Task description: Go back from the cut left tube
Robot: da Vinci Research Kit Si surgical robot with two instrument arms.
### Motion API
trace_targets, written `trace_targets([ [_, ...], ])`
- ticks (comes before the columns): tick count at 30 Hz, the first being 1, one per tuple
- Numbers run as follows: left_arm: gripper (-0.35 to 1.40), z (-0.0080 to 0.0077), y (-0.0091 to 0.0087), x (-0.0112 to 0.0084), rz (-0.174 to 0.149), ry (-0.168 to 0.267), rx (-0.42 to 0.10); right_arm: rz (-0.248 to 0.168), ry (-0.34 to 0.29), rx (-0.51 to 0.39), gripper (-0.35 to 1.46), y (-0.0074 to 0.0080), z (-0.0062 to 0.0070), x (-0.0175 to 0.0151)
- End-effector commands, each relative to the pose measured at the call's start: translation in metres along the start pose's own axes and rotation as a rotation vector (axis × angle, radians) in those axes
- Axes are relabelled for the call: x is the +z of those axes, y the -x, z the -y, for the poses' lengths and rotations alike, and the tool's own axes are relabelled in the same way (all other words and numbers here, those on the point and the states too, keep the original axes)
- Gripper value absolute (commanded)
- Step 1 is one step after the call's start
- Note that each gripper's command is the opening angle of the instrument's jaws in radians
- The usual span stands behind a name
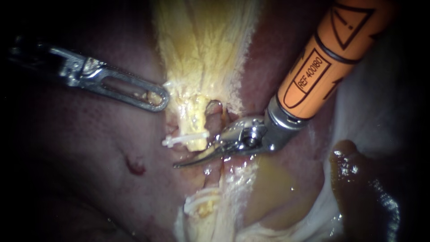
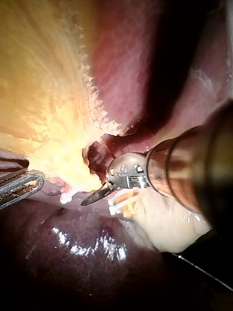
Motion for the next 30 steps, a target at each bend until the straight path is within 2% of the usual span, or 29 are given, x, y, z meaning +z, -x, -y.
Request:
trace_targets([
  [1, -0.35, 0.0000, 0.0000, 0.0000, 0.000, 0.000, 0.000, 0.001, -0.001, 0.001, -0.35, 0.0000, 0.0000, 0.0000],
  [8, -0.35, -0.0001, 0.0000, 0.0001, 0.000, 0.000, 0.000, -0.018, -0.015, 0.016, -0.33, 0.0000, 0.0004, 0.0001],
  [9, -0.35, -0.0001, 0.0000, 0.0001, 0.000, 0.000, 0.000, -0.018, -0.015, 0.016, -0.08, 0.0000, 0.0005, 0.0001],
  [10, -0.35, -0.0001, 0.0000, 0.0001, 0.000, 0.000, 0.000, -0.018, -0.015, 0.015, 0.31, 0.0000, 0.0005, 0.0001],
  [12, -0.35, -0.0001, 0.0000, 0.0001, 0.000, 0.000, 0.000, -0.024, -0.004, 0.015, 0.74, 0.0000, 0.0005, 0.0002],
  [13, -0.35, -0.0001, 0.0000, 0.0001, 0.000, 0.000, 0.001, -0.029, 0.003, 0.015, 0.88, 0.0001, 0.0005, 0.0002],
  [17, -0.35, -0.0002, 0.0000, 0.0001, 0.000, -0.001, 0.001, -0.036, 0.017, -0.003, 1.14, 0.0001, 0.0007, 0.0001],
  [20, -0.35, -0.0002, 0.0000, 0.0000, 0.000, -0.001, 0.001, -0.038, 0.022, -0.008, 1.25, 0.0001, 0.0009, 0.0002],
  [27, -0.35, -0.0003, 0.0000, 0.0000, -0.001, -0.001, 0.001, -0.040, 0.025, -0.021, 1.31, 0.0003, 0.0013, -0.0002],
  [30, -0.35, -0.0003, 0.0000, 0.0000, -0.001, -0.001, 0.001, -0.063, 0.067, -0.062, 1.38, 0.0008, 0.0019, -0.0013],
])
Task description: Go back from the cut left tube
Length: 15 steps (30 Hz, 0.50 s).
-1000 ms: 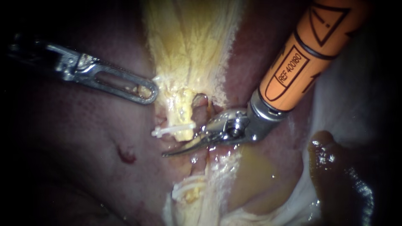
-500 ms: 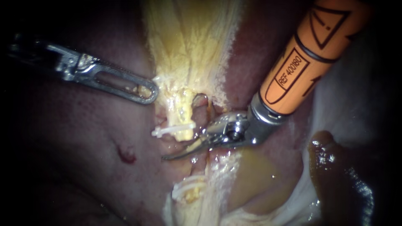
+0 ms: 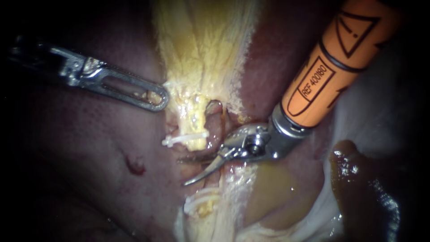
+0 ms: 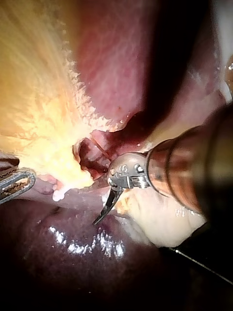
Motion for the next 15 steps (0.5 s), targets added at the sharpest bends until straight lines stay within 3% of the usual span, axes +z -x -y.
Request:
trace_targets([
  [1, -0.35, 0.0000, 0.0000, -0.0001, 0.000, -0.001, 0.000, -0.016, 0.033, -0.024, 1.40, 0.0001, 0.0002, -0.0006],
  [4, -0.35, 0.0000, 0.0000, -0.0001, 0.000, -0.001, 0.000, -0.055, 0.153, -0.114, 1.45, 0.0007, 0.0011, -0.0026],
  [6, -0.35, 0.0000, 0.0000, -0.0001, 0.000, -0.001, 0.001, -0.047, 0.223, -0.159, 1.45, 0.0010, 0.0017, -0.0041],
  [8, -0.35, 0.0000, 0.0000, -0.0002, 0.000, -0.001, 0.001, -0.017, 0.273, -0.201, 1.45, 0.0013, 0.0021, -0.0055],
  [12, -0.35, 0.0000, 0.0000, -0.0002, 0.000, -0.001, 0.001, 0.079, 0.374, -0.290, 1.45, 0.0014, 0.0030, -0.0089],
  [15, -0.35, 0.0000, 0.0000, -0.0002, 0.000, -0.001, 0.001, 0.107, 0.418, -0.327, 1.45, 0.0012, 0.0036, -0.0114],
])
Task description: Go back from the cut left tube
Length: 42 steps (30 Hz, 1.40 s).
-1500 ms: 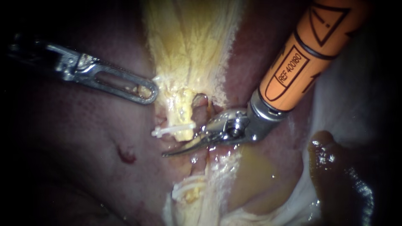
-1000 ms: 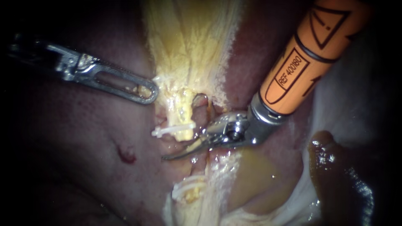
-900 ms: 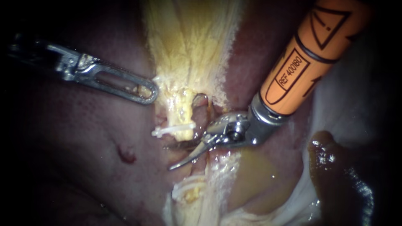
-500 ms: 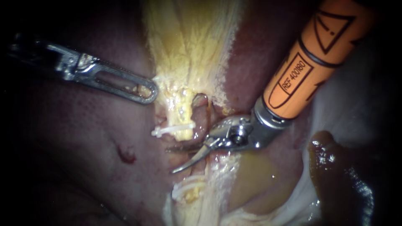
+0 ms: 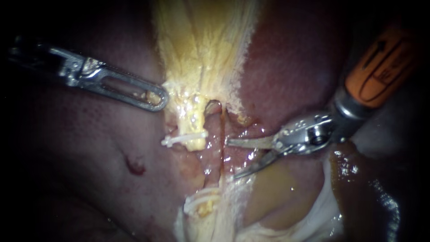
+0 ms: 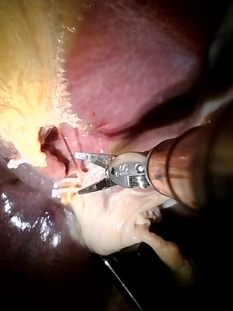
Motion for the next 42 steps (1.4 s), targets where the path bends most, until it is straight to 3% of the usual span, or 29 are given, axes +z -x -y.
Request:
trace_targets([
  [1, -0.35, 0.0000, 0.0000, 0.0000, 0.000, 0.000, 0.000, 0.004, 0.011, -0.007, 1.45, -0.0001, -0.0002, -0.0008],
  [6, -0.35, 0.0000, 0.0000, 0.0000, 0.000, 0.000, 0.000, 0.023, 0.058, -0.030, 1.45, -0.0008, -0.0008, -0.0041],
  [10, -0.35, 0.0000, 0.0000, 0.0002, 0.001, 0.001, 0.000, 0.025, 0.036, -0.037, 1.45, -0.0012, -0.0009, -0.0053],
  [17, -0.35, -0.0002, -0.0001, 0.0013, 0.005, 0.006, 0.001, 0.027, 0.026, -0.039, 1.45, -0.0012, -0.0007, -0.0053],
  [29, -0.35, -0.0012, -0.0010, 0.0069, -0.009, -0.008, 0.010, 0.038, 0.024, -0.040, 1.45, -0.0011, -0.0006, -0.0053],
  [42, -0.35, -0.0019, -0.0012, 0.0078, -0.018, -0.008, 0.008, 0.038, 0.024, -0.041, 1.45, -0.0012, -0.0006, -0.0053],
])
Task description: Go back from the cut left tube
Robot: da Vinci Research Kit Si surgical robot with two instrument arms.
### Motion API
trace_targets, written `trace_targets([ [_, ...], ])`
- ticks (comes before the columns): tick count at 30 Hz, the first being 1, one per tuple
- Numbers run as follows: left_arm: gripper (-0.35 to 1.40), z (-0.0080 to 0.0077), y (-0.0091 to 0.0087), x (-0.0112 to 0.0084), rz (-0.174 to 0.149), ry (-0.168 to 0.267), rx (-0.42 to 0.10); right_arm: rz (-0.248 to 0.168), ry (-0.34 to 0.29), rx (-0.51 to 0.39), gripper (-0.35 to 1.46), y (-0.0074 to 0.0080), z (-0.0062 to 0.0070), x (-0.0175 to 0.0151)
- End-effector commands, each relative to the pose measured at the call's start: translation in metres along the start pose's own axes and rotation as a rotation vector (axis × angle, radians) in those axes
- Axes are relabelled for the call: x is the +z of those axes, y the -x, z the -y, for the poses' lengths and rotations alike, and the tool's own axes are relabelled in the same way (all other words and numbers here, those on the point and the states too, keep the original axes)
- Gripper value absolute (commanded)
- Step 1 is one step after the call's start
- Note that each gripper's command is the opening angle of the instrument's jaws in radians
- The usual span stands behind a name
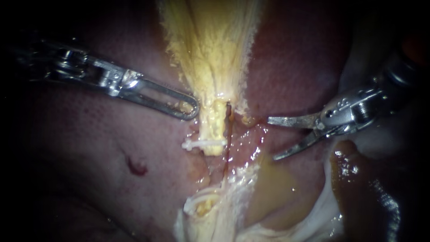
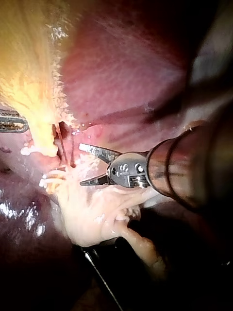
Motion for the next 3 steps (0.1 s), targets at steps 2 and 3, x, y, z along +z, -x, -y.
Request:
trace_targets([
  [2, -0.35, 0.0000, 0.0000, 0.0000, 0.000, 0.000, 0.000, 0.000, 0.000, 0.000, 1.45, 0.0000, 0.0000, 0.0000],
  [3, -0.35, 0.0000, 0.0000, 0.0000, 0.000, -0.001, 0.000, 0.000, 0.000, 0.000, 1.45, 0.0000, 0.0000, 0.0000],
])
